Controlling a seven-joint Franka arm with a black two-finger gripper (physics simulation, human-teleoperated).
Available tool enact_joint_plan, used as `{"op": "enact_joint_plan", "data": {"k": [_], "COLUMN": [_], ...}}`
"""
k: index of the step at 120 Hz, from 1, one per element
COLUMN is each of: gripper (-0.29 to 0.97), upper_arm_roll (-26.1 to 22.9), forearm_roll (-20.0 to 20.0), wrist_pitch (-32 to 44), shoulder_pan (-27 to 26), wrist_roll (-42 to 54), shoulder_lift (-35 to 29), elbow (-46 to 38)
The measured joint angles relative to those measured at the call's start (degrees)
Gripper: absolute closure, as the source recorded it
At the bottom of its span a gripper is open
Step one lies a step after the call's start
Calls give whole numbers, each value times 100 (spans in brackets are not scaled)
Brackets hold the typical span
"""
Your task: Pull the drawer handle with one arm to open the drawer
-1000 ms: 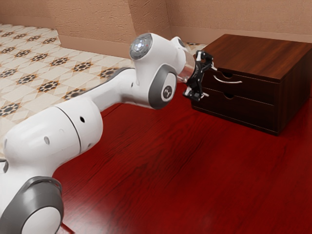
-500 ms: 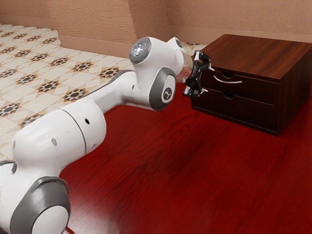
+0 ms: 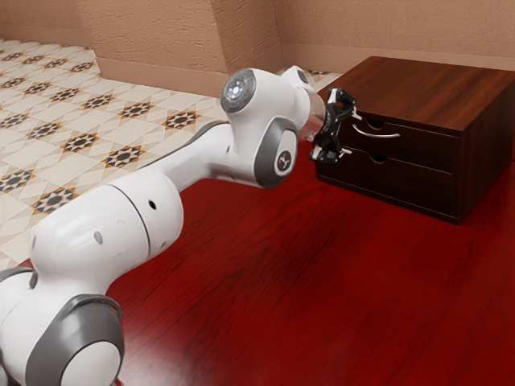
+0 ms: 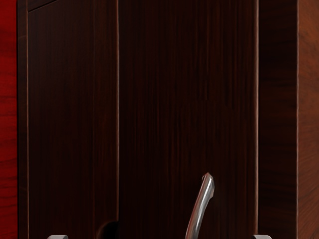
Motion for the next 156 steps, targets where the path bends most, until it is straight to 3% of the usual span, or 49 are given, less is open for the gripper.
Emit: {"op": "enact_joint_plan", "data": {"k": [21,55,129,156], "gripper": [24,42,49,60], "upper_arm_roll": [-96,-110,-115,-114], "forearm_roll": [0,-1,-4,-12], "wrist_pitch": [91,152,220,223], "shoulder_pan": [-5,-11,-6,-6], "wrist_roll": [14,24,42,31], "shoulder_lift": [28,24,94,88], "elbow": [-2,-9,-9,-21]}}
